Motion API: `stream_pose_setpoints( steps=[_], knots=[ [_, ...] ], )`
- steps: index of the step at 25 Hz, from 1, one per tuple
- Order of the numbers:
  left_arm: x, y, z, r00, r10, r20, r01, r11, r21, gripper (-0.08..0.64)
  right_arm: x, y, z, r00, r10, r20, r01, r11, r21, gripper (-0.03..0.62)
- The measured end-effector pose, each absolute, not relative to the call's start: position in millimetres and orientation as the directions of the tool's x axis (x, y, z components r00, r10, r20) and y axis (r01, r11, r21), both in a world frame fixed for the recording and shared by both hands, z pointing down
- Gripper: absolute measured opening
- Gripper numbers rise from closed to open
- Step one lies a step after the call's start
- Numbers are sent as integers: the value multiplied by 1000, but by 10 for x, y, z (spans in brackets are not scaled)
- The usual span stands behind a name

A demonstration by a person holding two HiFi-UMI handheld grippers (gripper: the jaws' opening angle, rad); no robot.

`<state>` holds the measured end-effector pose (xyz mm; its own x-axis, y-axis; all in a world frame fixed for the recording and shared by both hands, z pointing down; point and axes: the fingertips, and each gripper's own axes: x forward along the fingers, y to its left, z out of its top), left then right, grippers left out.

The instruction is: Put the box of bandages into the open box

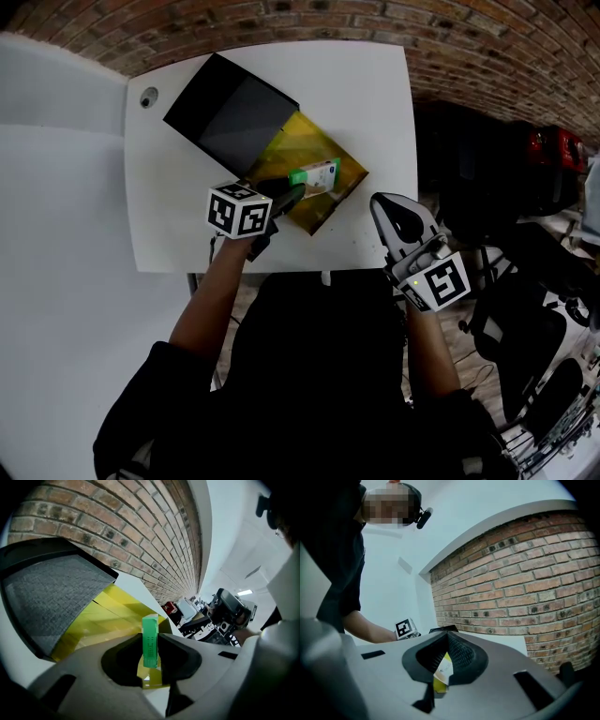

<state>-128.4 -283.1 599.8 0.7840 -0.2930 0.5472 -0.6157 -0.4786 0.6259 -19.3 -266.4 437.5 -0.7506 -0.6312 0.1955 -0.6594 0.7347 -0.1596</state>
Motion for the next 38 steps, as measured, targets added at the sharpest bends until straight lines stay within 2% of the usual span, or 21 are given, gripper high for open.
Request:
stream_pose_setpoints(
  steps=[11,30,38],
  knots=[
    [-1332,-2820,6105,661,-305,685,-699,-582,416,127,-184,-2673,4400,-752,-629,198,-658,735,-166,6],
    [-1361,-2813,6161,622,-316,717,-727,-572,379,137,-187,-2644,4442,-757,-621,206,-652,737,-175,6],
    [-1381,-2847,6176,610,-326,722,-737,-569,366,164,-220,-2629,4466,-763,-610,214,-644,744,-178,6]
  ],
)
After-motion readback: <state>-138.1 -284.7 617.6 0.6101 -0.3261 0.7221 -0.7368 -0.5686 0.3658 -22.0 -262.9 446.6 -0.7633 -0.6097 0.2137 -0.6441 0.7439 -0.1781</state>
